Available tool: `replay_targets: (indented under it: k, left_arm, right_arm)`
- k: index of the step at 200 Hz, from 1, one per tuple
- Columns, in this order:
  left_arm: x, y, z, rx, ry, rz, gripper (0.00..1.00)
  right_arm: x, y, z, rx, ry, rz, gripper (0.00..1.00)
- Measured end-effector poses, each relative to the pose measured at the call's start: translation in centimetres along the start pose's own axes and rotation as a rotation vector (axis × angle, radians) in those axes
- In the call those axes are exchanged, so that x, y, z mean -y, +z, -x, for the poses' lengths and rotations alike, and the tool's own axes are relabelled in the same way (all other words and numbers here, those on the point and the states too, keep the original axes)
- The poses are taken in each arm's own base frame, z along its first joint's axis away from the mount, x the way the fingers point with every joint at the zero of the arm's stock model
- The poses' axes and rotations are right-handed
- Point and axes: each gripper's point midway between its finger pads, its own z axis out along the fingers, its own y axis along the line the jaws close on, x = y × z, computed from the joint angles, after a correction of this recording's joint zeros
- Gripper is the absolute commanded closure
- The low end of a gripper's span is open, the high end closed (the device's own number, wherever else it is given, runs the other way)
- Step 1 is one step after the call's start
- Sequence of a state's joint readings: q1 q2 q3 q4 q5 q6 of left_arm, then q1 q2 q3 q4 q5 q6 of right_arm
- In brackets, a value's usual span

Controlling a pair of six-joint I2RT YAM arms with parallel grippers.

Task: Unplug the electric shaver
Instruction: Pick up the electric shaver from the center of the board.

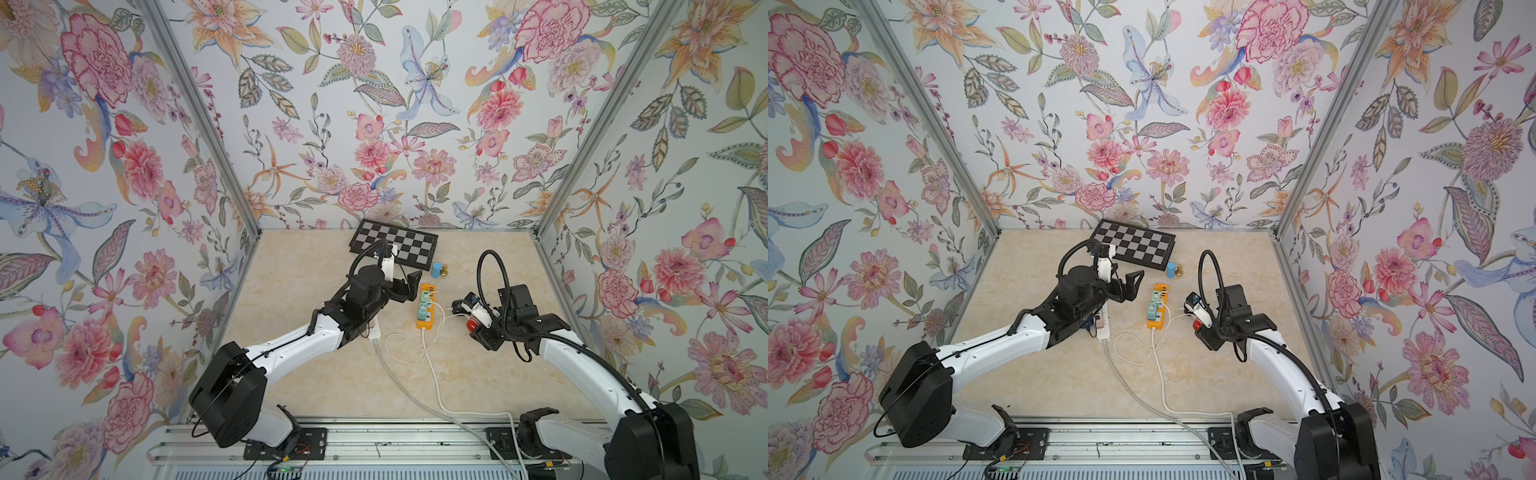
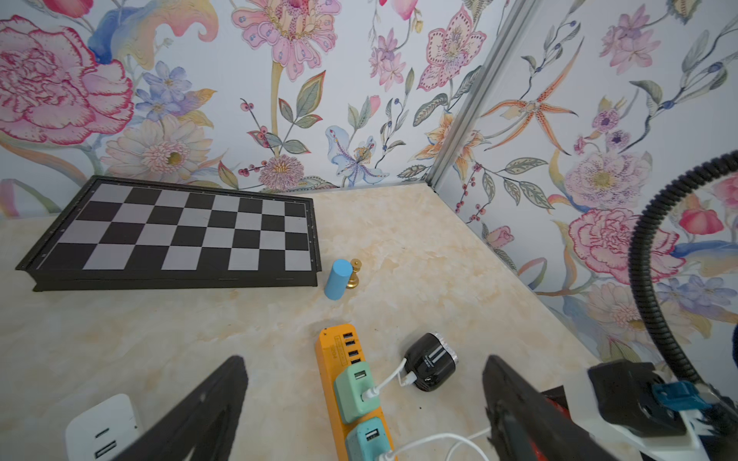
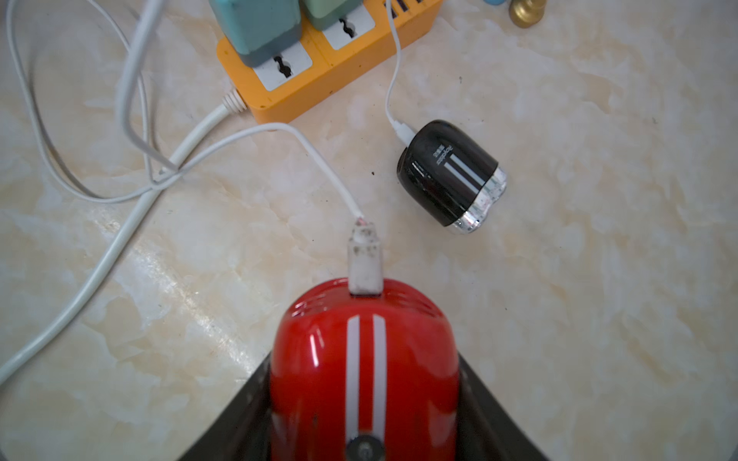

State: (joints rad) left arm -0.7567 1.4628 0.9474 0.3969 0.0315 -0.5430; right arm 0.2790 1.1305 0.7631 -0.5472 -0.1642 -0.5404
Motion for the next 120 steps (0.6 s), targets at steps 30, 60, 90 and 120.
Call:
replay_targets:
  k: [30, 60, 90, 120]
  left_arm:
    - [3.1, -0.4, 0.7, 0.051, -0.025, -0.141, 0.08]
    - [5.2, -0.6, 1.8, 0.099, -0.028, -0.250, 0.10]
    - [7.3, 0.5, 0.8, 0.081, -0.020, -0.319, 0.15]
    - [9.4, 1.6, -0.9, 0.045, -0.007, -0.396, 0.16]
  right_arm:
    - [0.1, -2.2, 2.0, 0.085, 0.006, -0.014, 0.41]
    - [0.1, -4.1, 3.8, 0.161, 0.013, -0.019, 0.41]
    - [-0.4, -5.9, 5.4, 0.235, 0.016, -0.003, 0.41]
    - [-1.0, -6.9, 6.0, 0.276, 0.021, 0.014, 0.40]
